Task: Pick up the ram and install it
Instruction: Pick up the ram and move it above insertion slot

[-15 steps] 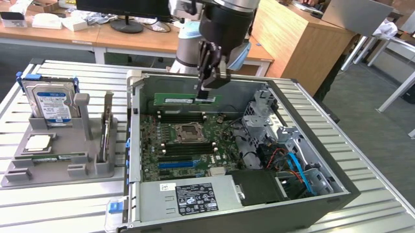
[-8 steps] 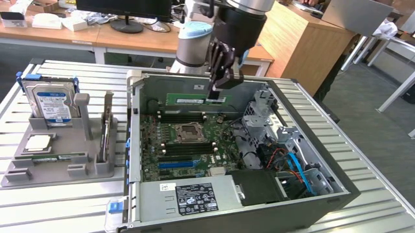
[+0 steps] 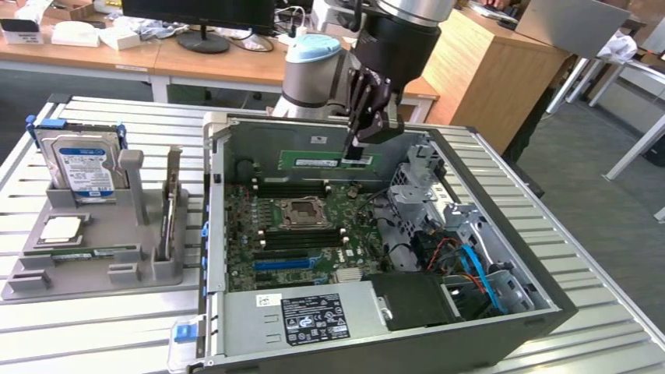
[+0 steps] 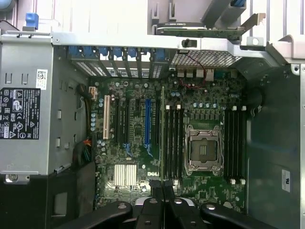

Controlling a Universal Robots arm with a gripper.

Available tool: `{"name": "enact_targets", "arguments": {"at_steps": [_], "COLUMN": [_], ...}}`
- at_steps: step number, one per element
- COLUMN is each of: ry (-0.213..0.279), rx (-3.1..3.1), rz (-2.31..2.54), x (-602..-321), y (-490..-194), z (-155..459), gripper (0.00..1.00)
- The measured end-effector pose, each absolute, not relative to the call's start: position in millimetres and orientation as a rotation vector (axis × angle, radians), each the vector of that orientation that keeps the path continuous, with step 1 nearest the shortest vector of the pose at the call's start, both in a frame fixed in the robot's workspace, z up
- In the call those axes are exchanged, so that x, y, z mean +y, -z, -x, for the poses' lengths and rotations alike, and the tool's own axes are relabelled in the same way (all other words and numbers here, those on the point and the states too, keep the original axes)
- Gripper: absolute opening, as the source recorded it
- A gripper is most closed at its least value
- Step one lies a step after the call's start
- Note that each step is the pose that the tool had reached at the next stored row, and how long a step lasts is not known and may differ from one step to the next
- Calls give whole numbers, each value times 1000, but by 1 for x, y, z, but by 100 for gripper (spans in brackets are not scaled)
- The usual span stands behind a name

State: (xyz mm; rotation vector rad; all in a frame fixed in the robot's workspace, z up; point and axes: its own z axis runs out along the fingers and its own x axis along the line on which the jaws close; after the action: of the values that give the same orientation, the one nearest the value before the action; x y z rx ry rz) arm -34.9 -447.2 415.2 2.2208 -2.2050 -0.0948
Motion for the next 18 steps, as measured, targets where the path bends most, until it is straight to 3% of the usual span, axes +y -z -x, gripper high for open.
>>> {"name": "enact_targets", "arguments": {"at_steps": [18], "ry": [95], "rx": [-2206], "rz": [-2220], "x": [-424], "y": [-413], "z": [35], "gripper": [11]}}
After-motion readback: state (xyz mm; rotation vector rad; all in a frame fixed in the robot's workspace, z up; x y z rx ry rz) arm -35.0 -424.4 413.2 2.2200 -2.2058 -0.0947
